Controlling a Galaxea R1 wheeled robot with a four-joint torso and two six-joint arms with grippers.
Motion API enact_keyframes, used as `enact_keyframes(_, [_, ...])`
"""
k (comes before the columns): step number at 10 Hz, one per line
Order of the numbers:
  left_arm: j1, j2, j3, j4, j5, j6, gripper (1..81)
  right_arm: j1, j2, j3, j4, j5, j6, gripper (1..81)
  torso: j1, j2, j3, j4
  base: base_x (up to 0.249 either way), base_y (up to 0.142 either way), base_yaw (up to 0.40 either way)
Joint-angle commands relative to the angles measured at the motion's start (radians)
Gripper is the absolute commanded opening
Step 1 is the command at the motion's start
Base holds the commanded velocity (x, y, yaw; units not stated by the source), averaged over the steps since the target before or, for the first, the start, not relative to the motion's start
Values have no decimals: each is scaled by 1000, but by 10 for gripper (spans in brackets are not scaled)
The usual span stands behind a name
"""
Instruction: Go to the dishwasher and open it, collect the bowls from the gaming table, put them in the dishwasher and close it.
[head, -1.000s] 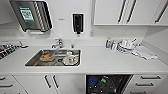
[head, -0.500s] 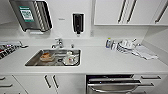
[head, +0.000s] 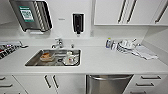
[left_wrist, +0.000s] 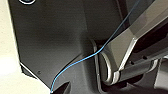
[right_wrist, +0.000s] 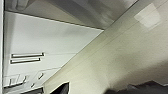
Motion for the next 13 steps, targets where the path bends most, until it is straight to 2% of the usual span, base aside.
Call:
enact_keyframes(1, [-21,-5,3,1,43,7,811,-293,153,-353,-535,148,-13,811,0,0,0,0,0,0,0])
enact_keyframes(3, [-23,-17,-17,2,-26,7,811,-356,201,-456,-562,143,-13,811,0,0,0,0,0,0,0])
enact_keyframes(5, [-30,-17,-38,1,-30,7,811,-416,236,-533,-588,125,-13,811,0,0,0,0,0,0,0])
enact_keyframes(8, [-53,-23,-46,2,-31,7,811,-475,274,-605,-620,19,-13,811,0,0,1,0,0,0,0])
enact_keyframes(9, [-60,-27,-57,4,-30,7,811,-497,290,-634,-620,17,-14,811,0,0,1,0,0,0,0])
enact_keyframes(11, [-61,-30,-78,2,-25,71,811,-530,340,-711,-616,19,-13,811,0,-1,2,0,0,0,0])
enact_keyframes(13, [-76,-22,-77,2,-22,122,811,-556,410,-808,-616,28,-13,811,0,-1,2,0,0,0,0])
